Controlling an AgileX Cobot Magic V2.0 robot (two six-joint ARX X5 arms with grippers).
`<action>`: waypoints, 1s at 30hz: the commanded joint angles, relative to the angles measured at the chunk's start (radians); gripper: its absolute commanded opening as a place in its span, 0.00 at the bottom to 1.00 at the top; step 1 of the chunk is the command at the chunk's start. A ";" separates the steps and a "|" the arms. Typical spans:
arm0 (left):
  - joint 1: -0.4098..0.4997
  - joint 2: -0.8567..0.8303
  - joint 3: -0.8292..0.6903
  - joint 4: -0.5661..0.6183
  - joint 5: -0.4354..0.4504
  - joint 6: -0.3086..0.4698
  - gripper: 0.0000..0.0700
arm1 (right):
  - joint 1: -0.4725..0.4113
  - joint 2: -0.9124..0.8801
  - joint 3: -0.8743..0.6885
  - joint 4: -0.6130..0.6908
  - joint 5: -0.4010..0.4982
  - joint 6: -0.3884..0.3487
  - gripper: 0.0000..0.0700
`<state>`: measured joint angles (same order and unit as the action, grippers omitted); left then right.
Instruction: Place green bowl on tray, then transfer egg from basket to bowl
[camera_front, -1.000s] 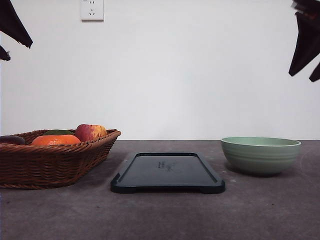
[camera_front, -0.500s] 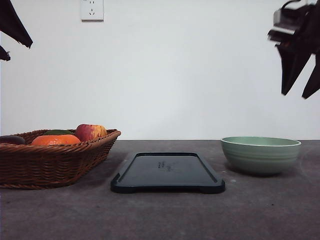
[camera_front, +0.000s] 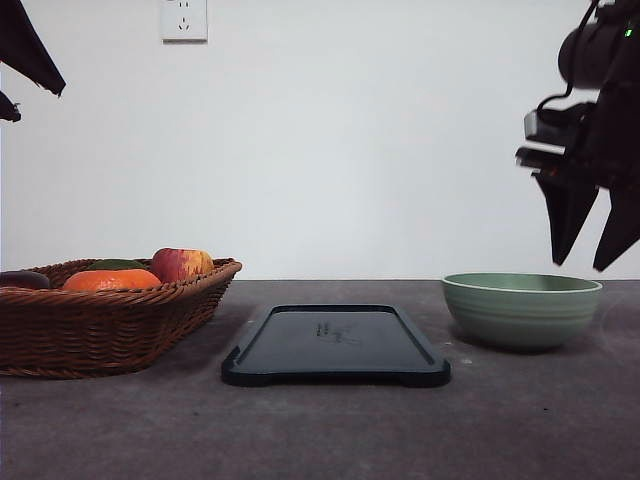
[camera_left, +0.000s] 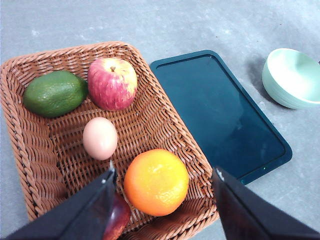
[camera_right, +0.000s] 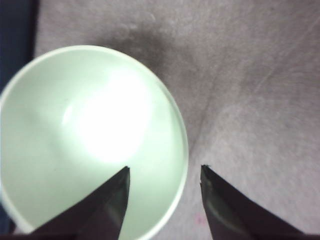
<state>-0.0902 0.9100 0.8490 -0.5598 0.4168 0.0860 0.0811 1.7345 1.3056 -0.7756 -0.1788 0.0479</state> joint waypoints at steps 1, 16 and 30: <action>-0.003 0.007 0.020 0.007 0.003 0.000 0.56 | 0.000 0.033 0.022 0.008 0.005 -0.018 0.39; -0.003 0.007 0.020 0.007 0.003 0.000 0.56 | 0.001 0.072 0.092 -0.078 0.019 -0.024 0.00; -0.003 0.007 0.020 0.007 0.003 0.000 0.56 | 0.146 0.072 0.373 -0.290 -0.032 0.000 0.00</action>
<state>-0.0902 0.9100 0.8490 -0.5598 0.4171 0.0860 0.2147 1.7889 1.6560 -1.0719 -0.2073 0.0341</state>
